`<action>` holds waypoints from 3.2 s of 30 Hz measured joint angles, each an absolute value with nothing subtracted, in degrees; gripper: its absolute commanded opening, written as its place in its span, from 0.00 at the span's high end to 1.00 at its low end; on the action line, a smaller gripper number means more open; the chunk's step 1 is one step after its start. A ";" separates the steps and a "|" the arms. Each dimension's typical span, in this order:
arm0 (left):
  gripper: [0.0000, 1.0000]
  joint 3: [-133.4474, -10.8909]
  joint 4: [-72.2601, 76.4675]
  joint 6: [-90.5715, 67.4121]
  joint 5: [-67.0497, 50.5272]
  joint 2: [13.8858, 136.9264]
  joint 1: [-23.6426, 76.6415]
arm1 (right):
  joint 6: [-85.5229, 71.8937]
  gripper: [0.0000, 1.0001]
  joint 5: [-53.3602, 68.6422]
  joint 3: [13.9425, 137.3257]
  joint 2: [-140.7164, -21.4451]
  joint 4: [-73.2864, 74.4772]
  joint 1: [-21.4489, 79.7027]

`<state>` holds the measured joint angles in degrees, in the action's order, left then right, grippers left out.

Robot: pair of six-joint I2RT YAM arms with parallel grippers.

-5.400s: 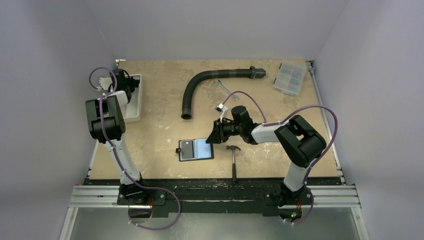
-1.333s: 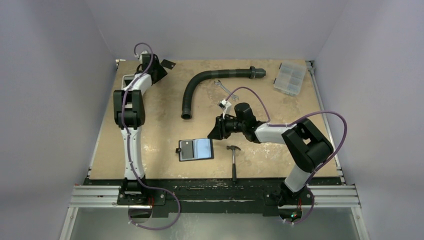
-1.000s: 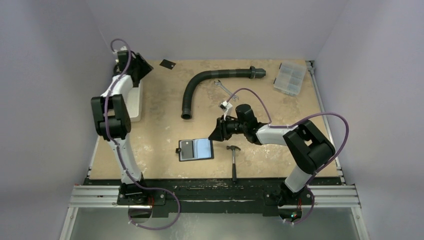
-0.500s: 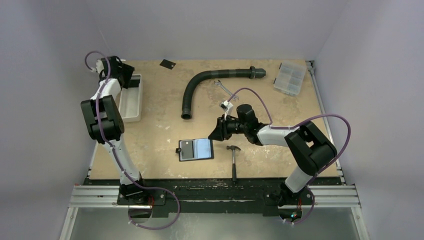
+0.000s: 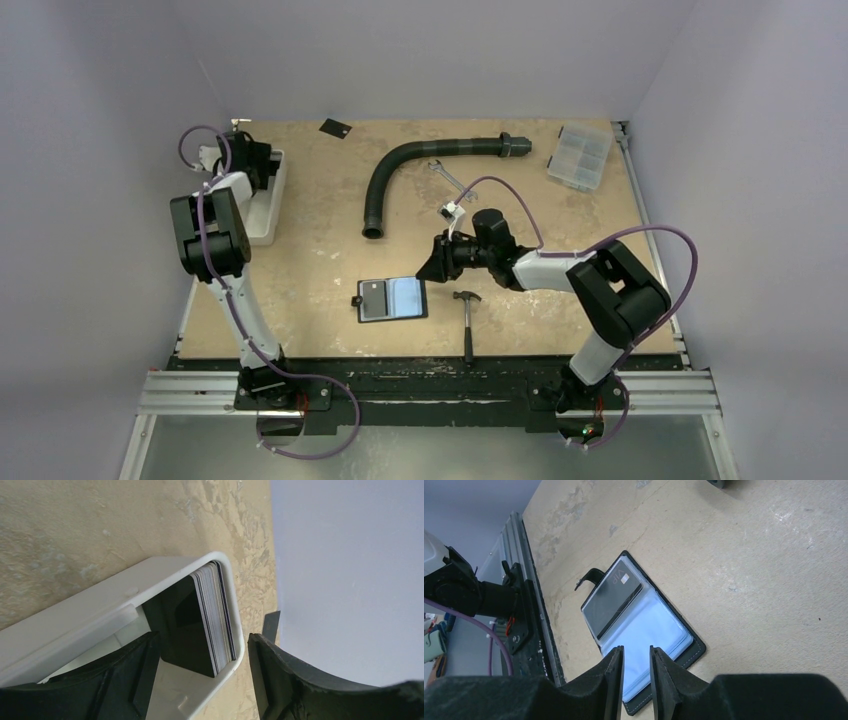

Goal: Put the credit cards into the card holder
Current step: Pick up the credit card from the storage box, then insert the credit card into the card holder.

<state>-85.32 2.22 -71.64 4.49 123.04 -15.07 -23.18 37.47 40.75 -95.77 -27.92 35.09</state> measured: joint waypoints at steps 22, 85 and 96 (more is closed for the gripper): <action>0.73 -81.73 13.72 -74.35 7.75 123.92 -14.02 | -23.40 0.69 38.57 40.75 -97.25 -28.27 35.09; 1.00 -74.50 1.21 -64.97 -8.01 99.63 -16.56 | -24.27 0.70 39.72 40.75 -96.86 -28.47 35.09; 1.00 -63.79 -2.55 -38.06 -36.25 88.27 -6.00 | -24.29 0.68 39.53 40.75 -93.93 -26.92 35.07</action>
